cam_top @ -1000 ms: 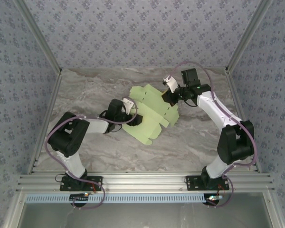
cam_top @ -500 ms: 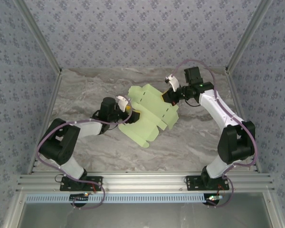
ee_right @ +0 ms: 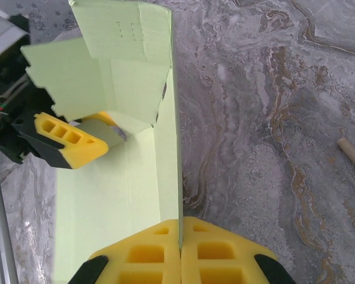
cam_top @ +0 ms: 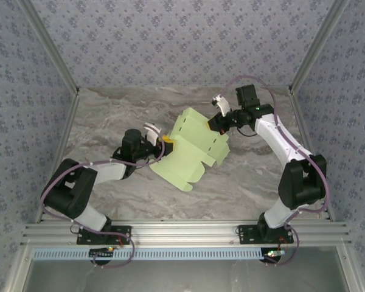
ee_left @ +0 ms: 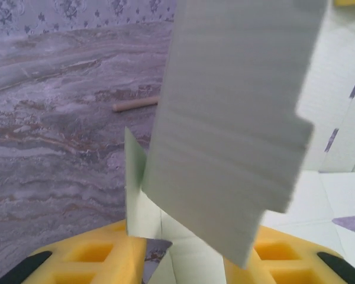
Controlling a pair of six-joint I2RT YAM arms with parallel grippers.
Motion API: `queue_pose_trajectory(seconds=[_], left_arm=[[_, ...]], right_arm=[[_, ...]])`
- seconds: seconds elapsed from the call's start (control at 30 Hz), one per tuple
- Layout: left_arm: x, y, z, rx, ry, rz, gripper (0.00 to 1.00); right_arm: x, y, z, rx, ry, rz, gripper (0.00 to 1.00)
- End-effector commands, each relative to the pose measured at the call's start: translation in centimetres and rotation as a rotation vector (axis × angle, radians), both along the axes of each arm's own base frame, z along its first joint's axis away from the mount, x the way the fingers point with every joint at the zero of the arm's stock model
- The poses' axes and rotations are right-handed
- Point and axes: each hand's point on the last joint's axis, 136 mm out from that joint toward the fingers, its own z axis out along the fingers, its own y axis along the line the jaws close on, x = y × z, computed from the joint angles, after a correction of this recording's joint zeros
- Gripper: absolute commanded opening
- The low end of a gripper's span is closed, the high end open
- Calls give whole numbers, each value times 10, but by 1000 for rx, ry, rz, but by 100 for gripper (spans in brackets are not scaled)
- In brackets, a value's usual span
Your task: Fold the paper box
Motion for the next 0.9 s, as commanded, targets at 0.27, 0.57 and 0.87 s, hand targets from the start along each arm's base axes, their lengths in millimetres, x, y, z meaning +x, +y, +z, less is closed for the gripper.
queue_pose_trajectory(seconds=[0.27, 0.57, 0.87], left_arm=[[-14, -1, 15, 34, -111, -1, 22], [-5, 10, 7, 68, -92, 103, 36], [14, 25, 10, 173, -156, 195, 66]], right_arm=[[10, 1, 8, 17, 24, -47, 0], [8, 2, 10, 29, 31, -30, 0], [-9, 7, 7, 9, 32, 62, 0]])
